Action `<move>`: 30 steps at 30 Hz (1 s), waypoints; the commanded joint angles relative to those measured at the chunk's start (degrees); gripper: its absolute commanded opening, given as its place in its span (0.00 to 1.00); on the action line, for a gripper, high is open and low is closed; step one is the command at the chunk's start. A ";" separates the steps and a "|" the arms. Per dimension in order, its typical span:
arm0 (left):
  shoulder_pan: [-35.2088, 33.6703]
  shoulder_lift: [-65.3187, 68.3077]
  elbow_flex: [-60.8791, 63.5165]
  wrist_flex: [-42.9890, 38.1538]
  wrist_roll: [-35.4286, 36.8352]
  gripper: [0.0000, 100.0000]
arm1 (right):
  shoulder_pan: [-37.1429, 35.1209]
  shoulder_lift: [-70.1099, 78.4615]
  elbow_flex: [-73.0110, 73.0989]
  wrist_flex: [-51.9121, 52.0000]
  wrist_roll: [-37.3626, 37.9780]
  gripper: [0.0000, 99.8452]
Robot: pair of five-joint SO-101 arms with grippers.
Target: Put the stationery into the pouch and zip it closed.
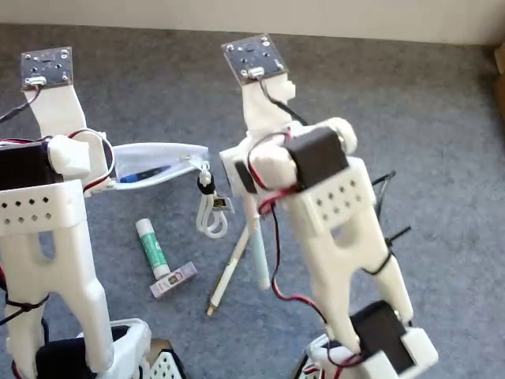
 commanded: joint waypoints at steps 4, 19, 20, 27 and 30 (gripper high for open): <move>-0.57 0.75 0.48 -1.05 -0.35 0.01 | -4.00 -7.69 -0.75 0.22 0.44 0.00; -0.57 0.75 0.57 -1.05 -0.35 0.01 | -12.79 -16.57 -0.48 -22.81 0.35 0.00; -0.57 0.75 0.57 -1.05 -0.35 0.01 | -13.05 -16.75 -0.48 -24.57 0.35 0.00; -0.57 0.75 0.57 -1.05 -0.35 0.01 | -12.88 -16.22 -0.13 -38.64 0.35 0.00; -0.57 0.84 0.57 -1.05 -0.35 0.01 | -12.88 -16.66 -0.13 -40.40 0.35 0.00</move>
